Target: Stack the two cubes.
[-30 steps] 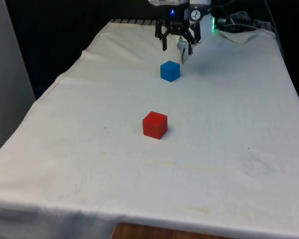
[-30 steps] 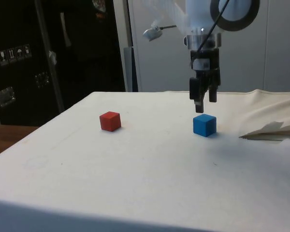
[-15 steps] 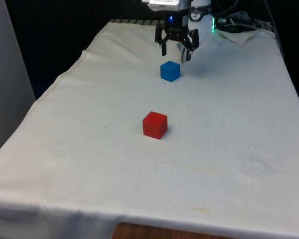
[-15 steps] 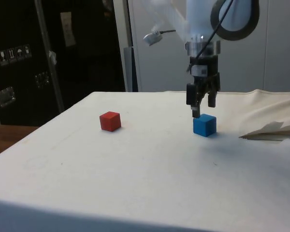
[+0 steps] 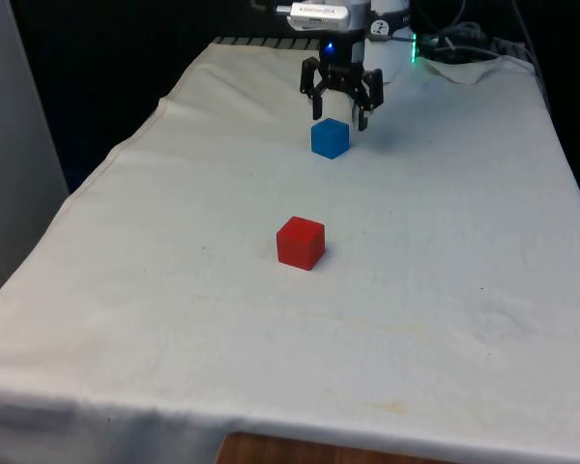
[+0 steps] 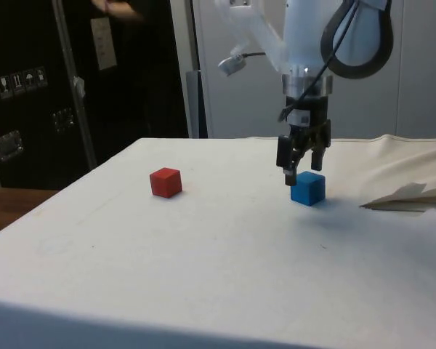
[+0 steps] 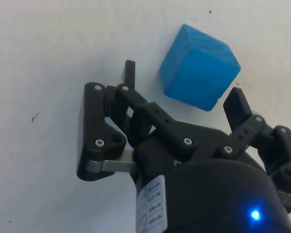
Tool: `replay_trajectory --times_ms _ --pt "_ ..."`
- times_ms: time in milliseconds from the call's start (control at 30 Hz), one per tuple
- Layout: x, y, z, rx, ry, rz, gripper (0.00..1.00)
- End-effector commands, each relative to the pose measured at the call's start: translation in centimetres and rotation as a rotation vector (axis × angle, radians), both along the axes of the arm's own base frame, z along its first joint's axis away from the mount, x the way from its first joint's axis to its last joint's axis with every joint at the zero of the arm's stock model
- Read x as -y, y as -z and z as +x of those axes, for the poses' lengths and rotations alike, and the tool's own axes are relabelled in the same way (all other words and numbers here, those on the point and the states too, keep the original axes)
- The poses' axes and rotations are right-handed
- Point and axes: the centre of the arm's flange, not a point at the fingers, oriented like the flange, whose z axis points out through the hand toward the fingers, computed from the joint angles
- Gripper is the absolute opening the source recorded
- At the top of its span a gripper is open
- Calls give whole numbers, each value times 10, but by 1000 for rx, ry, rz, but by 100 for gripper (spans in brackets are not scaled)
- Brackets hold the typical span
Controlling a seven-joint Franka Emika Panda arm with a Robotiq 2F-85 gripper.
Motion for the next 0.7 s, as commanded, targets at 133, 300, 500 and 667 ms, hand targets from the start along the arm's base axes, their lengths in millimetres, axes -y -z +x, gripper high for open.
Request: replay_trajectory --times_ms 133,300,500,667 --pt "9 8 -1 20 28 -9 100" --pt "13 12 -1 22 41 -12 100" --pt "14 18 -1 27 56 -15 100" --pt "14 21 -1 25 64 -16 100"
